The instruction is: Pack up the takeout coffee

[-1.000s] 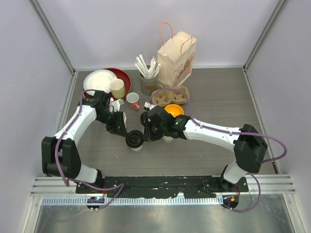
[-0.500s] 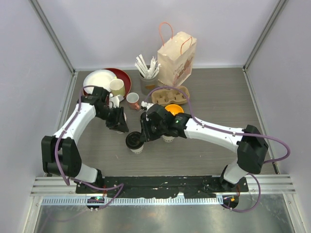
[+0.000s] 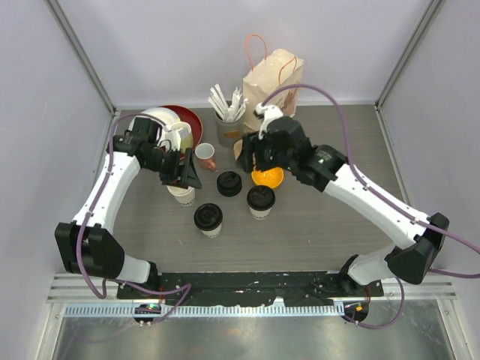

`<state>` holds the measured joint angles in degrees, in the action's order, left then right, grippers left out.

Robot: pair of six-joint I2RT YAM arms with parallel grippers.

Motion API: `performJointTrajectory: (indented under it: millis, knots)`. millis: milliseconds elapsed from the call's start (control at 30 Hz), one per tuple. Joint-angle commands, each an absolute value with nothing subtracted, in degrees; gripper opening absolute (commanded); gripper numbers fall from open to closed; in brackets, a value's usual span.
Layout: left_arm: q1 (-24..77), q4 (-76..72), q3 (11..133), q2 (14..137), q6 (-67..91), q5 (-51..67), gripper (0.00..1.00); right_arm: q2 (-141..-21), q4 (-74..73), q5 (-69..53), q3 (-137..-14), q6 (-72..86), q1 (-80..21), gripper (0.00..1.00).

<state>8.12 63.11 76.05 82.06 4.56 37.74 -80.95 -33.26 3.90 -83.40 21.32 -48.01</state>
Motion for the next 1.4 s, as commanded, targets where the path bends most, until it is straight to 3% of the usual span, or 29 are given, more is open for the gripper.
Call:
performJointTrajectory:
  millis: [0,167,433,500,567,600,700,967,1033,1133,1300,1333,1367]
  knots:
    - [7.7,64.3,80.9,78.9,4.1,40.3,0.67,-79.1,-34.2,13.1,-90.2,13.9,-41.9,0.65]
    - [7.8,61.3,82.1,77.8,6.1,38.2,0.71,-82.7,-31.6,14.7,-97.2,6.9,-35.7,0.70]
    - [7.7,59.9,82.7,76.8,5.3,36.8,0.71,-100.2,-32.3,9.7,-116.5,-15.0,-30.5,0.73]
    - [7.7,59.9,82.6,76.7,4.7,36.3,0.71,-104.1,-32.6,9.1,-122.0,-17.7,-29.7,0.70]
    - [7.7,60.2,82.4,76.6,4.3,36.1,0.71,-110.5,-33.7,7.4,-126.5,-19.9,-28.3,0.57]
    - [7.7,60.3,82.2,76.6,4.1,36.1,0.71,-112.5,-35.2,5.7,-131.6,-19.9,-27.8,0.57]
    - [7.6,60.6,81.9,76.8,3.7,35.9,0.71,-119.0,-36.5,3.8,-138.9,-22.0,-27.2,0.68]
    - [7.3,60.2,81.1,77.4,3.6,36.0,0.71,-128.8,-35.8,2.7,-145.7,-22.5,-23.8,0.69]
    - [7.3,60.1,81.0,77.4,3.5,36.1,0.71,-129.6,-36.3,1.9,-144.6,-22.7,-23.1,0.65]
    - [7.2,60.1,81.1,77.5,3.5,36.2,0.71,-129.0,-37.4,0.9,-142.2,-22.9,-23.0,0.42]
    - [7.2,60.0,81.1,77.4,3.3,36.4,0.71,-126.0,-38.1,-1.5,-139.4,-23.3,-23.0,0.15]
    - [7.1,60.1,81.0,77.3,3.3,36.4,0.71,-125.4,-38.0,-0.3,-139.5,-23.6,-22.9,0.01]
    - [7.2,60.1,80.9,77.2,3.2,36.4,0.71,-125.2,-37.9,2.2,-139.5,-23.6,-22.7,0.01]
